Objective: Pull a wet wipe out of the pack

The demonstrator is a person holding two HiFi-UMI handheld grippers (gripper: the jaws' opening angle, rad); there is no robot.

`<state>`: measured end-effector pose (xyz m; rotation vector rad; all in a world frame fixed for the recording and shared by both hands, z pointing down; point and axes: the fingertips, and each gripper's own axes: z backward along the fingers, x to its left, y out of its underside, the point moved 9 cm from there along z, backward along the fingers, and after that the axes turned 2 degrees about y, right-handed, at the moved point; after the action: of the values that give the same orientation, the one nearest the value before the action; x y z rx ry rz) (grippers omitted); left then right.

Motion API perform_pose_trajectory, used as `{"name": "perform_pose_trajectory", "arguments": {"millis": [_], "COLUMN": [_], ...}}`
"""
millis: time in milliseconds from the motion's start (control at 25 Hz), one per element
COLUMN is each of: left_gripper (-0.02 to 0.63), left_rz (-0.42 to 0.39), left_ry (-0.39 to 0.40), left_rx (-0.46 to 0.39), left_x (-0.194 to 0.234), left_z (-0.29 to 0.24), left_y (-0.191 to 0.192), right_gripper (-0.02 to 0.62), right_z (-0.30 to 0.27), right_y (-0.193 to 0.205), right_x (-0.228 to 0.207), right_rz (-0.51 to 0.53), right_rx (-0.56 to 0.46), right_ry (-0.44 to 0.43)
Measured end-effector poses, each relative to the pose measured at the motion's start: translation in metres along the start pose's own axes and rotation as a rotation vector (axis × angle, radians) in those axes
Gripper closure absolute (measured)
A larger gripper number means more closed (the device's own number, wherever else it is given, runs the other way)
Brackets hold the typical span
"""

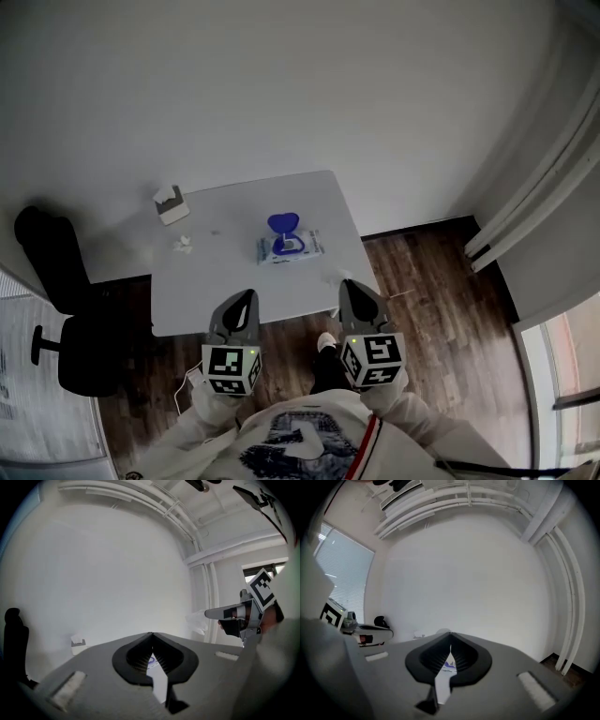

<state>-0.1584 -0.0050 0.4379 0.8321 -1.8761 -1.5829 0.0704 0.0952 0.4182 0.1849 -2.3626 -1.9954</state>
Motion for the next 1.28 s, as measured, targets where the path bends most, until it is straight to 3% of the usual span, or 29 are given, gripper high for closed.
{"name": "perform_pose_trajectory", "arguments": {"millis": [560,960,1280], "left_gripper": [0.601,0.601,0.602], "left_rz": [-0.017,-0.018,-0.034], "left_ry": [0.01,0.0,-0.018], "left_rx": [-0.018,-0.023,-0.009], "left_x": [-0.026,-0.043,-0.055], "left_z": [0.108,0.117,0.108], "left_y": [0.01,0.006,-0.004], "right_gripper": [0.588,0.588,0.588], "right_z": [0.102,0.112,0.108], "right_y": [0.006,0.004,0.002], "right_x": [0.053,0.054,0.033], "right_rz": [0.001,0.037,0.006], "right_rx": [-0.025,-0.023,-0.014], "right_ry": [0.034,0.012,-0.005]}}
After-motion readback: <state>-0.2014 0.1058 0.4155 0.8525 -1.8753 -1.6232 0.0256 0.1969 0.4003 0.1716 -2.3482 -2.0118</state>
